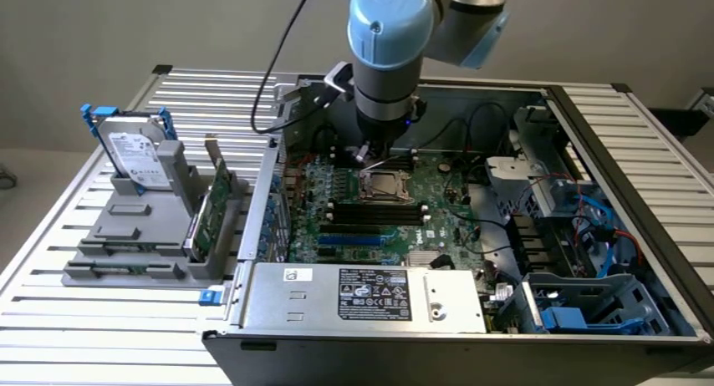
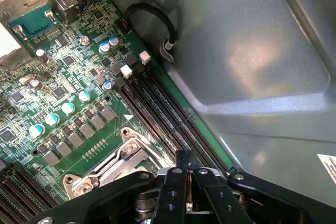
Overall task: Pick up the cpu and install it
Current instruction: 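Install the first cpu locking lever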
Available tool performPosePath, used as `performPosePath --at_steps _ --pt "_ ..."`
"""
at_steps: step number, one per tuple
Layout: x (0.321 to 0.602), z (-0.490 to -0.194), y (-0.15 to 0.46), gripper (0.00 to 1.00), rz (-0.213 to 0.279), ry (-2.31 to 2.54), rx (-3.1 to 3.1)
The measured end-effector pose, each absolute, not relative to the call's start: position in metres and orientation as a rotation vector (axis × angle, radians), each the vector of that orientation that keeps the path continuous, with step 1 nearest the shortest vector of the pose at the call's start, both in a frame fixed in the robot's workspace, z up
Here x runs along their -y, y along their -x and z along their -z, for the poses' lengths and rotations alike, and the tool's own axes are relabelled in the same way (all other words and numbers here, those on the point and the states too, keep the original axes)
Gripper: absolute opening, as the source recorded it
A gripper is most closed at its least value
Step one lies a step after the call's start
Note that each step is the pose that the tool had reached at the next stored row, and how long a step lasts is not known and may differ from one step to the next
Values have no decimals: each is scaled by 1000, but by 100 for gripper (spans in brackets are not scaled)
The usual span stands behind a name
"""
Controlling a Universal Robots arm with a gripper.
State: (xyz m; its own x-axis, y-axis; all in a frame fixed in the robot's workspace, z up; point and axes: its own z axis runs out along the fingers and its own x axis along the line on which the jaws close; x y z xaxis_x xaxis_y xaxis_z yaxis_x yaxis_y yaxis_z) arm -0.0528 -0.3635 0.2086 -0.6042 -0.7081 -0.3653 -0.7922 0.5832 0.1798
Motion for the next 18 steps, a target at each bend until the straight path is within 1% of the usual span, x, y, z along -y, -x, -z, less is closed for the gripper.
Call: performPosePath --at_steps 10,18 --pt "364 -205 49 11 -515 1198 -2552" --pt "366 -204 49 11 -520 1176 -2556"
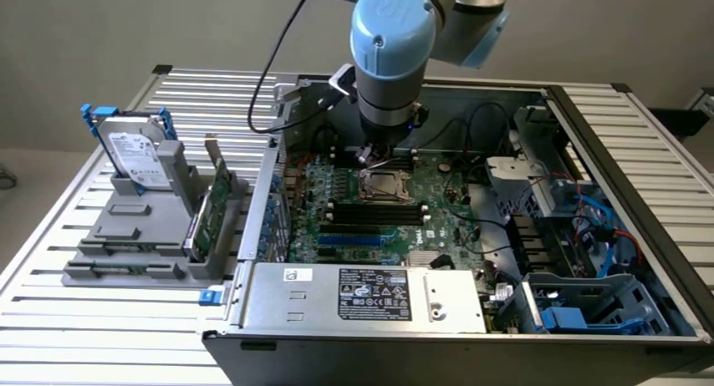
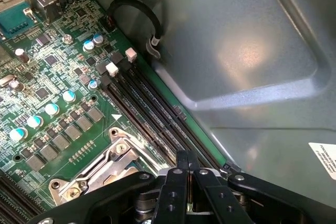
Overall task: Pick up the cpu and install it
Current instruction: 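Install the first cpu locking lever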
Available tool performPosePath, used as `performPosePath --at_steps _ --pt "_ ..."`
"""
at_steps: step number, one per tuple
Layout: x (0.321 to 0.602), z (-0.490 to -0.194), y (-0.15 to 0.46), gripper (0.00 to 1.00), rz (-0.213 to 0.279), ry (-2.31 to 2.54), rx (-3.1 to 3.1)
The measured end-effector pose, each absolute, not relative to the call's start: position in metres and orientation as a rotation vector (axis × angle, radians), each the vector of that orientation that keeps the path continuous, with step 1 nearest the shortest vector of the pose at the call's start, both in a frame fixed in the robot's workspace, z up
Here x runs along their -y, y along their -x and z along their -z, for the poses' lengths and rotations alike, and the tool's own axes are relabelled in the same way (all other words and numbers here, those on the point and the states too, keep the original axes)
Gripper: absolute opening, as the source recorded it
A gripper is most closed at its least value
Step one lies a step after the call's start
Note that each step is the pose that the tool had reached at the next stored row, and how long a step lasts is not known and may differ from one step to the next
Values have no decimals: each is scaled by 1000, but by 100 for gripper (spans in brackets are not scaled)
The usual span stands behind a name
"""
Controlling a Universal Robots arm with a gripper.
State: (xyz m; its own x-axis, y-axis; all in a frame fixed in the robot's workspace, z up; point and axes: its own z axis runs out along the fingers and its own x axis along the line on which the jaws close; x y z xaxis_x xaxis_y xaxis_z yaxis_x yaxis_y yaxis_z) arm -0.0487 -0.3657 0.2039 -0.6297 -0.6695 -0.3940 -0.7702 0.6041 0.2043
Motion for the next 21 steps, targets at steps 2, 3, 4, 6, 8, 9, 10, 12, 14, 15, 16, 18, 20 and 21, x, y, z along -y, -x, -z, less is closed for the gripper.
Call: performPosePath --at_steps 2,3,4,6,8,9,10,12,14,15,16,18,20,21 --pt "366 -204 49 11 -519 1174 -2556" --pt "366 -203 49 11 -519 1174 -2556" --pt "366 -203 49 11 -519 1173 -2557" --pt "366 -203 49 11 -519 1173 -2557" --pt "366 -203 49 11 -519 1172 -2557" --pt "366 -203 49 11 -519 1172 -2557" --pt "366 -203 50 11 -520 1172 -2557" --pt "366 -203 50 11 -520 1172 -2558" --pt "366 -203 51 11 -520 1172 -2558" --pt "366 -203 51 11 -521 1172 -2559" --pt "366 -203 51 11 -521 1172 -2559" --pt "366 -203 52 11 -523 1172 -2561" --pt "366 -203 53 11 -526 1172 -2565" --pt "366 -203 54 11 -528 1172 -2567"
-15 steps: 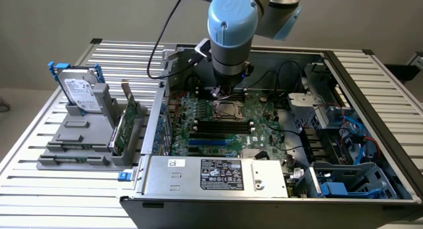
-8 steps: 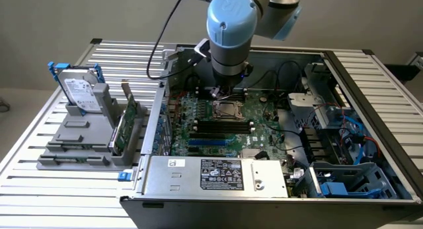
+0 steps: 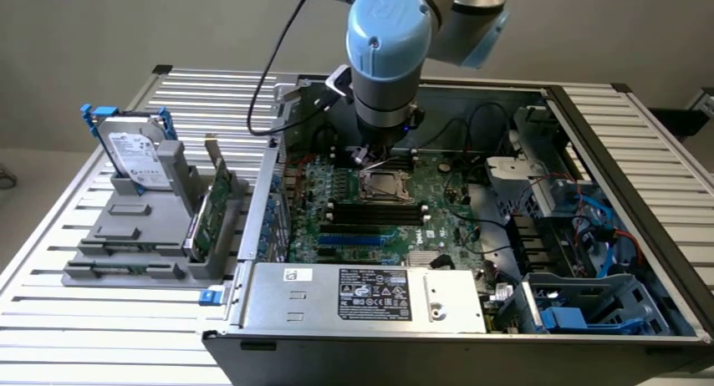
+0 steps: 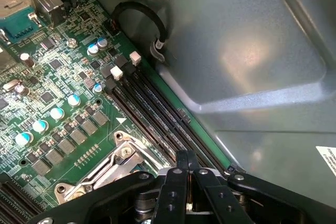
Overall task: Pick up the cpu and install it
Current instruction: 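Install the first cpu locking lever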
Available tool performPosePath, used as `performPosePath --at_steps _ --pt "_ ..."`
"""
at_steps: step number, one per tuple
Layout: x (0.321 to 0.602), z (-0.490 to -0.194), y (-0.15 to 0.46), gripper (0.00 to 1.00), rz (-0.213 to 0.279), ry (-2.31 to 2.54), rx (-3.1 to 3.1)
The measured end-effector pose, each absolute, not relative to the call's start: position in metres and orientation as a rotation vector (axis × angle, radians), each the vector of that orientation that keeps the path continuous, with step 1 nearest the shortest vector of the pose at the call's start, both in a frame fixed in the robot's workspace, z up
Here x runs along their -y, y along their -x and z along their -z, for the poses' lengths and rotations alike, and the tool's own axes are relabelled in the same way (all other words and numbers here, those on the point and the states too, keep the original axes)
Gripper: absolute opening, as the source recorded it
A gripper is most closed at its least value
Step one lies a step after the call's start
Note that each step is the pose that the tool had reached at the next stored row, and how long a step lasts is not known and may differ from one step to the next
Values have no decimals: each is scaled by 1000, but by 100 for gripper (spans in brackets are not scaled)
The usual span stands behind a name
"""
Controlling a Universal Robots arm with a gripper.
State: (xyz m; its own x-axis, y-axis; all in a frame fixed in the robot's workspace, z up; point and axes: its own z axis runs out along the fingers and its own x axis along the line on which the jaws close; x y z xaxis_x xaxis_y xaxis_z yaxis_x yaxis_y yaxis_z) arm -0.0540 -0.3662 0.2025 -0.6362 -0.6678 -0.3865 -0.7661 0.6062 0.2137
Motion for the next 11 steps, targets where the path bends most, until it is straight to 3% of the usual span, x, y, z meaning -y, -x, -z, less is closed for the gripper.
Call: performPosePath --at_steps 11 --pt "366 -207 56 11 -540 1172 -2575"
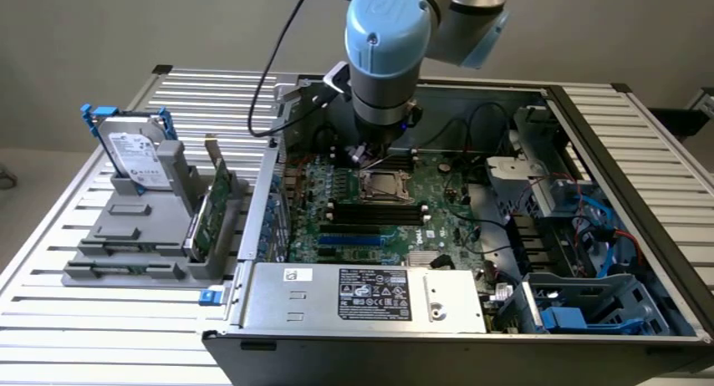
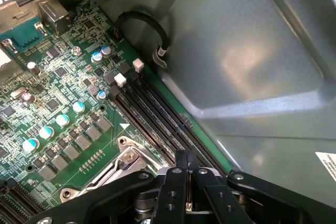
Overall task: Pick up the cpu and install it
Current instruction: 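Install the first cpu locking lever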
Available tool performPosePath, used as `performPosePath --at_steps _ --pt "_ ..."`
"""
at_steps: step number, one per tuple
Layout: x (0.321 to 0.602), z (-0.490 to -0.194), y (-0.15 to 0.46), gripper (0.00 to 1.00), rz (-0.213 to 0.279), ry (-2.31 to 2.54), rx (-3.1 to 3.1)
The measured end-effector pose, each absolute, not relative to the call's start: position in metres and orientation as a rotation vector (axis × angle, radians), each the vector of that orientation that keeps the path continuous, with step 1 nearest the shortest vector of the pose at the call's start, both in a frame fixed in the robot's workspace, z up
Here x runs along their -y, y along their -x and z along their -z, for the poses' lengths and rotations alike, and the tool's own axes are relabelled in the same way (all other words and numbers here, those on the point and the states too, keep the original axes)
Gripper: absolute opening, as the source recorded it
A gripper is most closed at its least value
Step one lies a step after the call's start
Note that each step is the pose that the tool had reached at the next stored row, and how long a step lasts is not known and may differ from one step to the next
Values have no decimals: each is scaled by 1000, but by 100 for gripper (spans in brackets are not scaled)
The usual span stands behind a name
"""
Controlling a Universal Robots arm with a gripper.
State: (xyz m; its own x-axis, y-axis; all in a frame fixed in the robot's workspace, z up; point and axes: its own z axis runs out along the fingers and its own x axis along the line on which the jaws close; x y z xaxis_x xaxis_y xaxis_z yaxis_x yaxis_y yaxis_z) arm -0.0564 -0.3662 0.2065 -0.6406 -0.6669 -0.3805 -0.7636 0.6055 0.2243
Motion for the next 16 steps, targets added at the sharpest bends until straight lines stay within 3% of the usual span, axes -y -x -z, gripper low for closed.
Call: performPosePath --at_steps 16 --pt "366 -212 62 11 -583 1173 -2626"
